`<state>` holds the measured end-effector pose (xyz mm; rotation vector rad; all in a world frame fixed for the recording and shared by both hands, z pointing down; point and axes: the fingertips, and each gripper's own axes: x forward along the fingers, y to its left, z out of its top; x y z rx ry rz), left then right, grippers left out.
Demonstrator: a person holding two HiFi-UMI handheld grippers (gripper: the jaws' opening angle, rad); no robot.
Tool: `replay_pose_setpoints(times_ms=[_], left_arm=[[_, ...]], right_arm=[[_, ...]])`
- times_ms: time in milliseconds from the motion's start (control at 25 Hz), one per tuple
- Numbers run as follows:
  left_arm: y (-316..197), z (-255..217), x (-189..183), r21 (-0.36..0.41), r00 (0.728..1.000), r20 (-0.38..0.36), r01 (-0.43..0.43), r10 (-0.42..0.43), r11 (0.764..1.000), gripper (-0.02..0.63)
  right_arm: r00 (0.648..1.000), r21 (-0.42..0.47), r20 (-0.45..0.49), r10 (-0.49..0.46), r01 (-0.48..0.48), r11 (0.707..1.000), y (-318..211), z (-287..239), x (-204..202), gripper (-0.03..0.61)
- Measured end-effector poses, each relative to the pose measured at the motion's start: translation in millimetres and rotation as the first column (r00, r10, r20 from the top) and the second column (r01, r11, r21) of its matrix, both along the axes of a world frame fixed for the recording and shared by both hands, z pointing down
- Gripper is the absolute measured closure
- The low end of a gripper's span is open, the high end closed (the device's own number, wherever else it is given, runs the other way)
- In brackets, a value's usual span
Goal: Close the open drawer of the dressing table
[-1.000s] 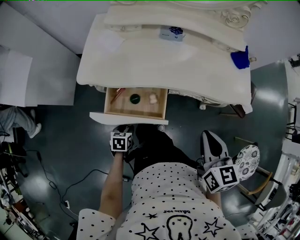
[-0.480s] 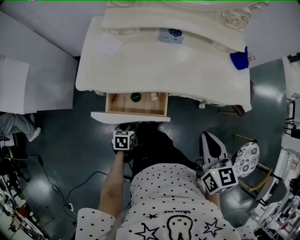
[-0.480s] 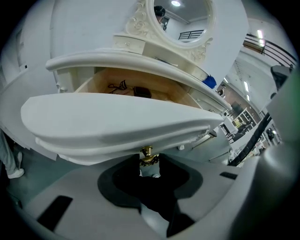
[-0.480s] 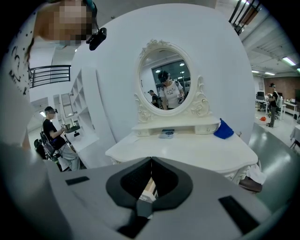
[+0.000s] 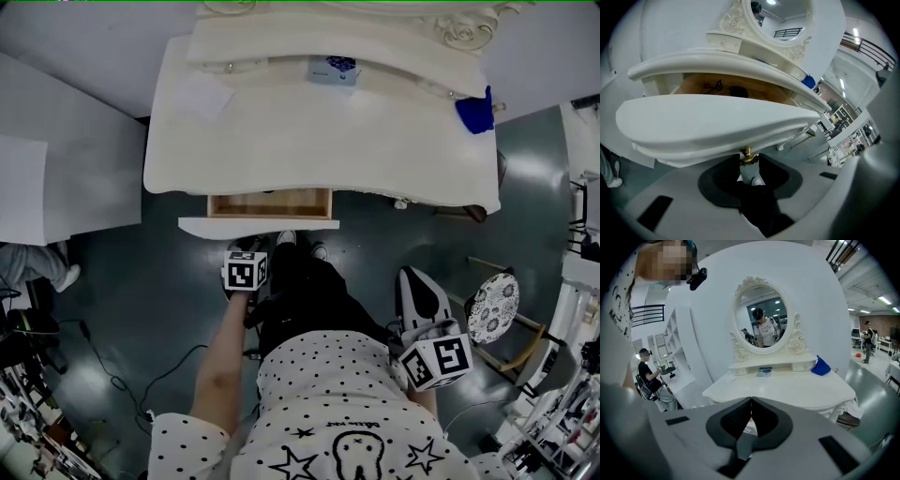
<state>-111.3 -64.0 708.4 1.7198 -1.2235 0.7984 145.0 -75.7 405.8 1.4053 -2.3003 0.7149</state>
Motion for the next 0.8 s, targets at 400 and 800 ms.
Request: replay_pose_setpoints(times_ms=[400, 800], left_arm=[[-28.6, 1.7, -3.3, -0.004, 1.000, -0.005, 0.009, -0.009, 1.000, 0.476], [-58.3, 2.2, -5.3, 0.023, 1.000, 0.009, 0.017, -0.018, 1.000, 0.477]], right_arm=[[0.998, -0.002, -0.003, 0.058, -0.058, 0.998, -2.9, 1.6, 4.3, 0.569], [0.995, 0.003, -0.012, 0.096, -0.096, 0.995, -5.6, -0.4, 9.0, 0.569]])
